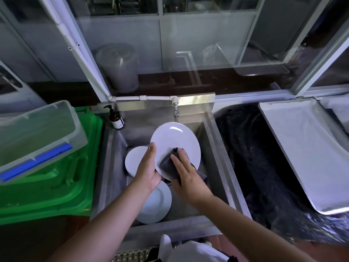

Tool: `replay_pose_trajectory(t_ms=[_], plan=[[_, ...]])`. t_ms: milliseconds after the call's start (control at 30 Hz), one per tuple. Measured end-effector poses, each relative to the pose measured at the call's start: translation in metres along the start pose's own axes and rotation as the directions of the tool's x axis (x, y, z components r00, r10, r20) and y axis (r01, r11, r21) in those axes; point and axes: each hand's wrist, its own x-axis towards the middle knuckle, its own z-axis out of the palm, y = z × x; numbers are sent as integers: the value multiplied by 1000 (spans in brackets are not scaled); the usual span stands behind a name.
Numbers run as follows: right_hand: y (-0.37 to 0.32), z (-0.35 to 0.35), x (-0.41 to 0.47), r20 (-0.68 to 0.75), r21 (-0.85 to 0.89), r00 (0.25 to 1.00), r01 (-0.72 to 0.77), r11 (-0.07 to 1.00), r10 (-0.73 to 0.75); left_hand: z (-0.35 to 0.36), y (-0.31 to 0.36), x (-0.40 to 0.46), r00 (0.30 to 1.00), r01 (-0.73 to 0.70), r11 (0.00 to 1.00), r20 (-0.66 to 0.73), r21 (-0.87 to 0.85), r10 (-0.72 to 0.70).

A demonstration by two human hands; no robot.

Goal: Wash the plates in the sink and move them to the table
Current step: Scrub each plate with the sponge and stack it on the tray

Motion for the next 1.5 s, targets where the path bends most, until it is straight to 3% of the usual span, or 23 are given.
replay_pose_trajectory(t_ms=[133,300,533,600,667,700,733,767,800,867,933,1033,1133,1200,1367,1500], plan=[[22,-20,1,30,-220,970,240,946,-239,-7,6,5,999,27,999,-21,-19,-27],[25,-7,2,73,-416,986,168,894,-151,-5,-10,12,996,59,983,-53,-173,-69],[34,-15,17,-103,-486,945,225,845,-311,-18,-11,31,976,72,973,-187,-219,-114],[35,-18,20,-85,-490,946,233,840,-312,-15,-8,32,961,81,989,-255,-126,-111],[39,-23,25,-61,-485,950,239,841,-305,-15,-5,31,946,79,973,-323,218,-5],[41,-27,27,-46,-479,951,248,842,-306,-20,-2,31,947,77,861,-307,503,94],[44,-32,30,-20,-467,950,268,843,-313,-25,2,28,952,40,660,-230,750,204],[46,-38,33,14,-451,945,298,842,-327,-34,7,29,964,-31,457,-93,889,247],[48,-44,36,52,-433,937,334,837,-347,-44,12,32,971,-123,297,53,947,231],[52,-57,42,129,-388,916,400,830,-381,-55,21,33,968,-249,77,247,965,35],[52,-67,47,196,-331,905,424,843,-378,-52,25,29,941,-314,-88,296,945,-166],[42,-73,54,269,-282,900,414,865,-343,-41,23,25,929,-358,-244,319,901,-186],[39,-79,65,293,-266,908,379,887,-300,-32,25,22,947,-312,-208,284,927,-153],[42,-83,71,282,-247,931,304,920,-232,-30,25,20,960,-254,-133,234,958,-155],[42,-92,77,128,-73,987,105,992,-95,-34,17,16,986,-104,163,123,981,-114],[42,-90,74,-164,60,984,-65,996,74,-36,8,8,988,-18,550,98,835,-117]])
